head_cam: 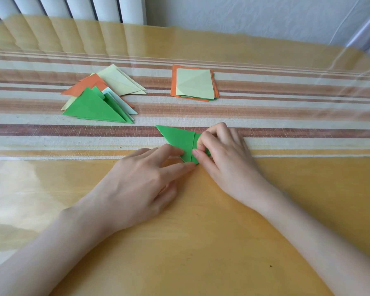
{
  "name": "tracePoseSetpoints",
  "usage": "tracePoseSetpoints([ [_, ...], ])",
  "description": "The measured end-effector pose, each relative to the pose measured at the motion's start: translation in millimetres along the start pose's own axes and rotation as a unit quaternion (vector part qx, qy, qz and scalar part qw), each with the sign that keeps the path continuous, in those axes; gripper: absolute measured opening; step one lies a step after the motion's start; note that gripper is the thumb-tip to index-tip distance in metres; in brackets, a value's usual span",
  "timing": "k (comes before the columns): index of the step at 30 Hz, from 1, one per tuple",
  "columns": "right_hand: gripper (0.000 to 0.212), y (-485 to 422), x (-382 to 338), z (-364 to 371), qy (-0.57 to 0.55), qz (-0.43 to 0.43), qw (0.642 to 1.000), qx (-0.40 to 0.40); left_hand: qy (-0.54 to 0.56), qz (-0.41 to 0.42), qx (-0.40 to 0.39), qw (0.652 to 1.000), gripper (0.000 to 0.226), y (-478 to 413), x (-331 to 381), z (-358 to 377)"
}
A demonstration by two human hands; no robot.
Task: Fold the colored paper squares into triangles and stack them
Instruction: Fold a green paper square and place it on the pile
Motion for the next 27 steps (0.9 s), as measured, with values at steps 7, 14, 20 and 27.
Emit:
tracePoseSetpoints([
  [7,0.032,-1,4,0,-0.042,0.007,0.999,-0.019,-0.020,-0.017,0.000,1.000,0.040,-2,3,1],
  [14,0.030,1,11,0,-0.107,0.013,0.992,-0.068,-0.034,-0.020,0.011,0.999,0.037,-4,4,1],
  [20,0.028,-2,18,-2,-0.171,-0.006,0.981,-0.086,-0.037,-0.018,0.015,0.999,0.036,-6,3,1],
  [27,0.028,-2,23,-2,-0.234,0.016,0.967,-0.095,-0.010,-0.019,0.018,1.000,0.039,-4,-3,1],
])
Point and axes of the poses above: each hand's wrist, its own y-axis away from the middle knuckle, its own z-axis out of the palm, x = y × z, the point moved 10 cm from there along -y, towards the middle knuckle, and after that the axes turned 10 degrees about -x, right-handed, at the moved point
